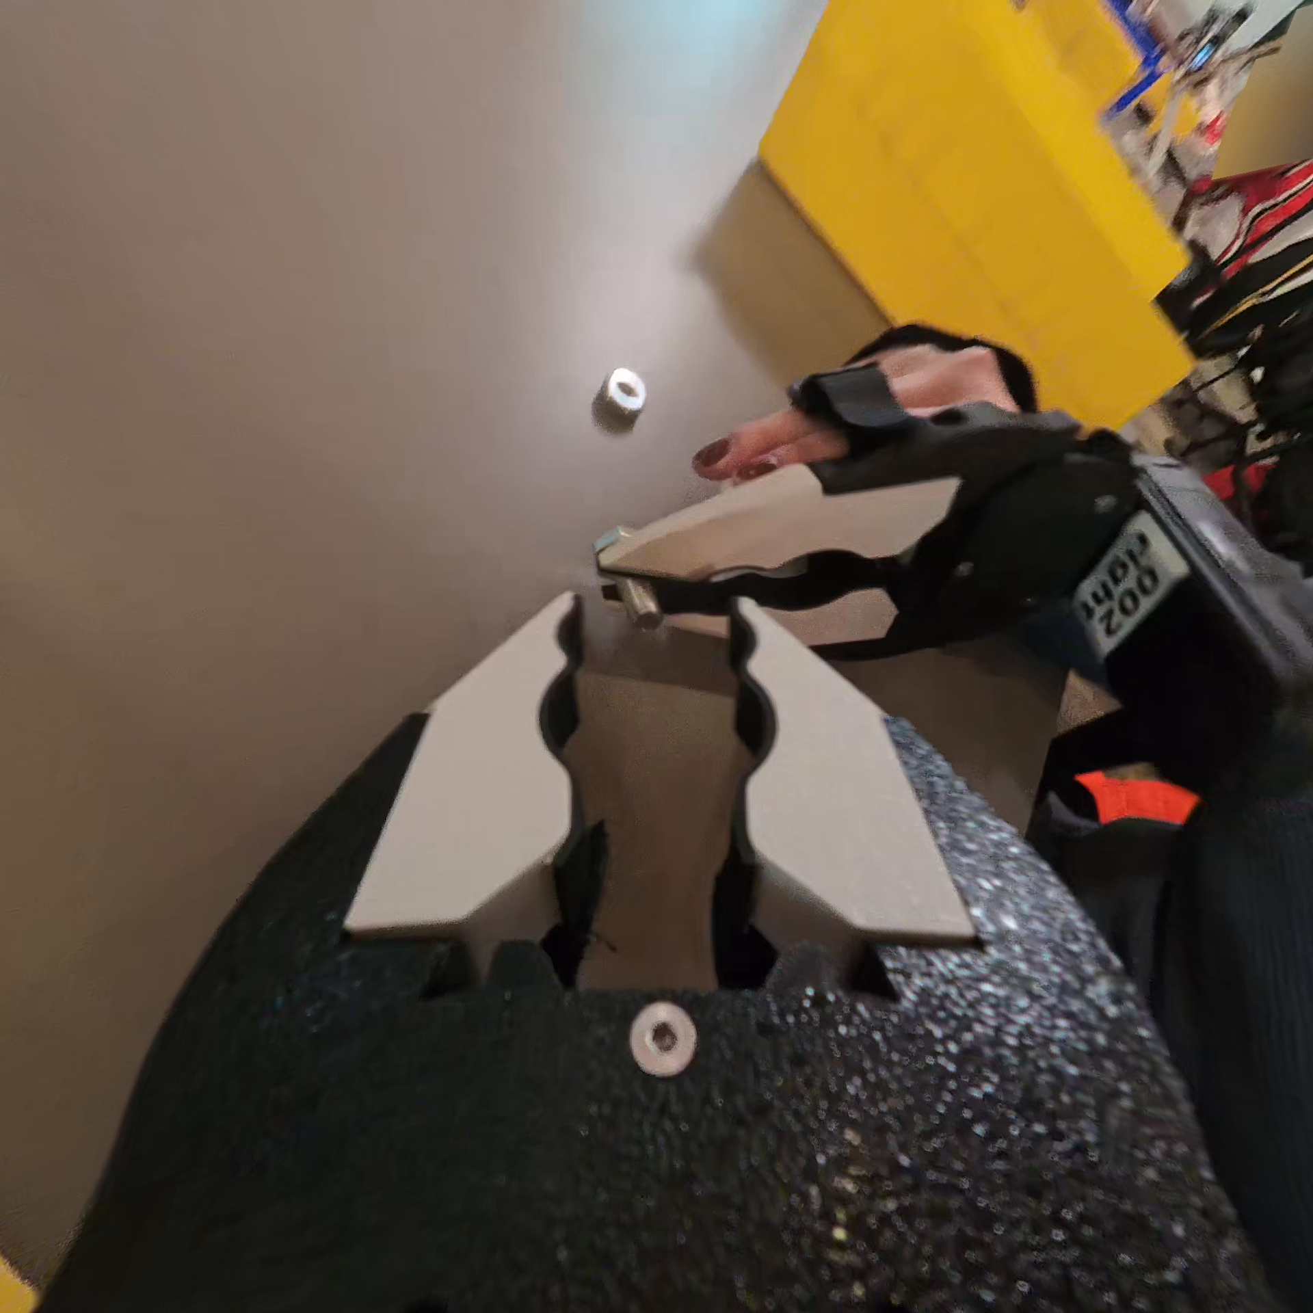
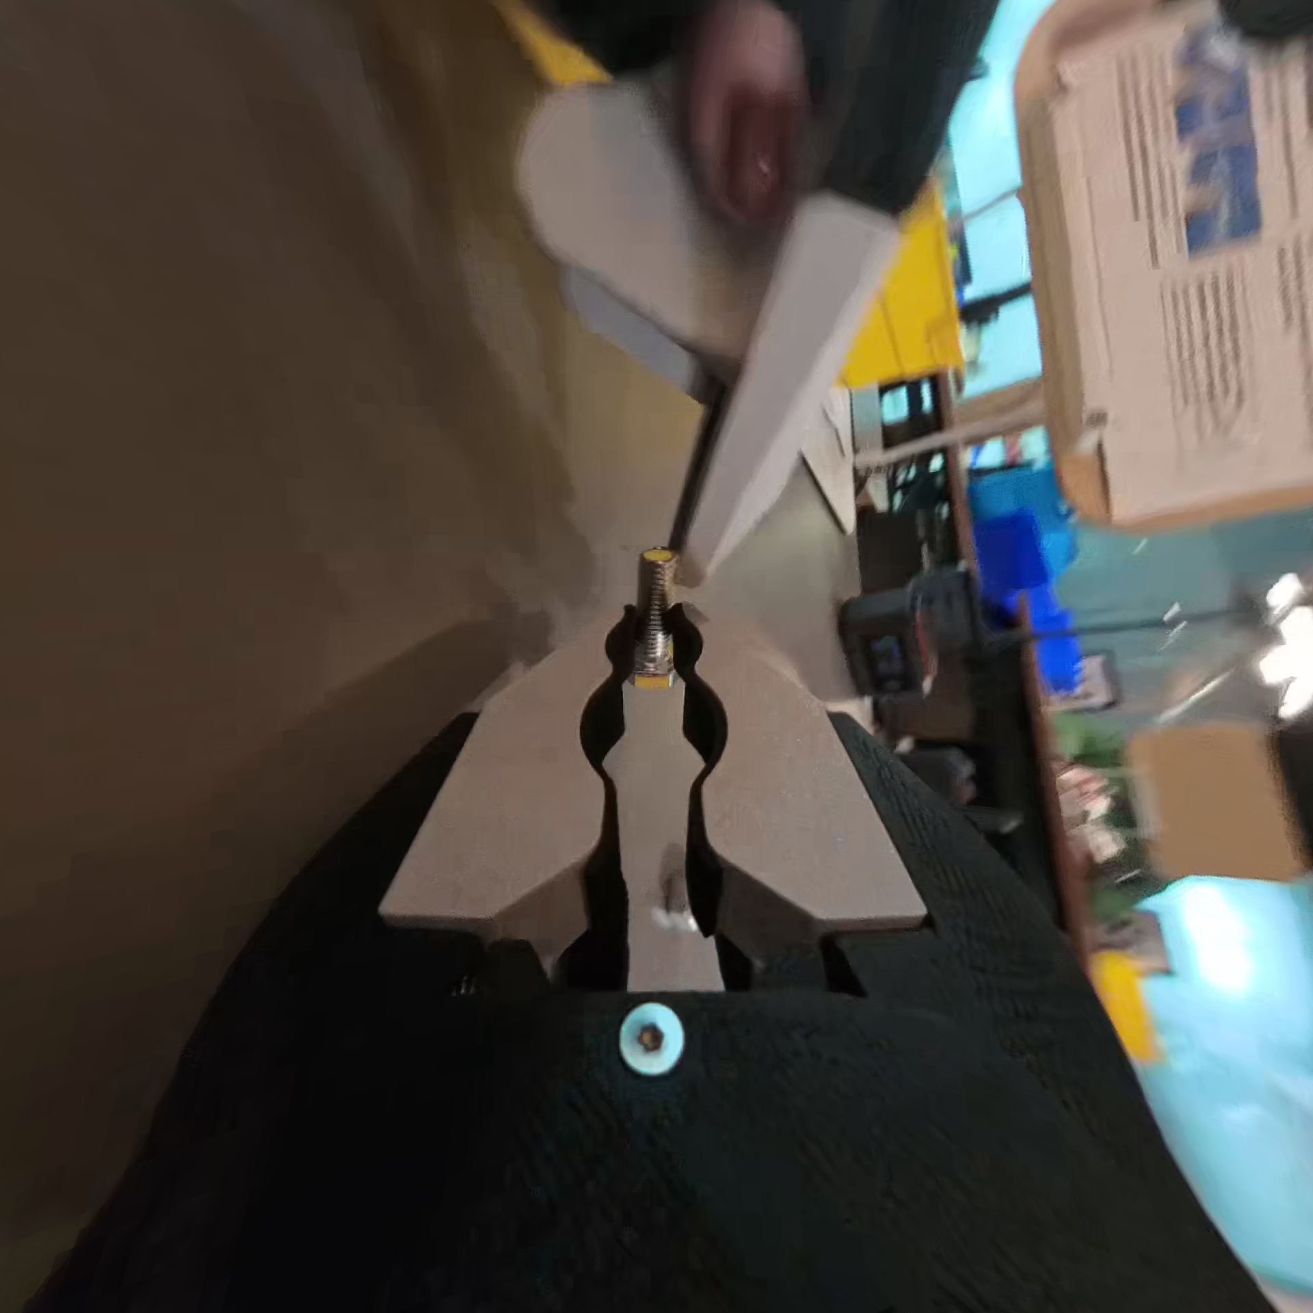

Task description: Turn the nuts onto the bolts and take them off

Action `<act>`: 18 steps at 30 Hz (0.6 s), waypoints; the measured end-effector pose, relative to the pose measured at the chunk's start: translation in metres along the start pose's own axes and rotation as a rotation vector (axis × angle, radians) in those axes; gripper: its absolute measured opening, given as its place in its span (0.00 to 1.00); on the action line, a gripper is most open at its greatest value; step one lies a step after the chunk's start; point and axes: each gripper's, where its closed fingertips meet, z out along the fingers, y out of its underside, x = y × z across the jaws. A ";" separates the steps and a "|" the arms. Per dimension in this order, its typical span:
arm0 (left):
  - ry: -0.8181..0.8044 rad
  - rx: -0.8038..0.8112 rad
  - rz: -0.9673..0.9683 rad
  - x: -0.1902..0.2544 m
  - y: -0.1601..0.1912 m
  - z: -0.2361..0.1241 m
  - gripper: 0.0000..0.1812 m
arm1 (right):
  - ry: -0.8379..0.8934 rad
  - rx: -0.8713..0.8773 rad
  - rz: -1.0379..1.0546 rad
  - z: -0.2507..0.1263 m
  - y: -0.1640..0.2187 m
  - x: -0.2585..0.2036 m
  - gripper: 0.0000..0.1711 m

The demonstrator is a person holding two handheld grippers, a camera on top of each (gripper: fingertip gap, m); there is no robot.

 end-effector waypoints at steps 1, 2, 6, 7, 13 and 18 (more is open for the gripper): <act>0.011 0.041 0.020 0.004 -0.007 0.000 0.28 | 0.001 0.016 0.120 -0.004 0.003 0.007 0.05; 0.017 0.075 0.050 0.008 -0.013 0.000 0.34 | -0.017 0.056 0.261 -0.009 0.004 0.014 0.05; 0.109 0.133 0.193 0.032 -0.022 0.007 0.40 | -0.260 0.431 0.817 -0.043 -0.020 0.033 0.04; 0.166 0.146 0.231 0.044 -0.023 0.009 0.38 | -0.322 0.530 0.905 -0.053 -0.026 0.037 0.05; 0.294 0.239 0.386 0.075 -0.026 0.014 0.20 | -0.465 0.739 1.043 -0.079 -0.035 0.042 0.05; 0.444 0.285 0.328 0.088 -0.026 0.006 0.13 | -0.582 0.875 1.124 -0.096 -0.043 0.046 0.05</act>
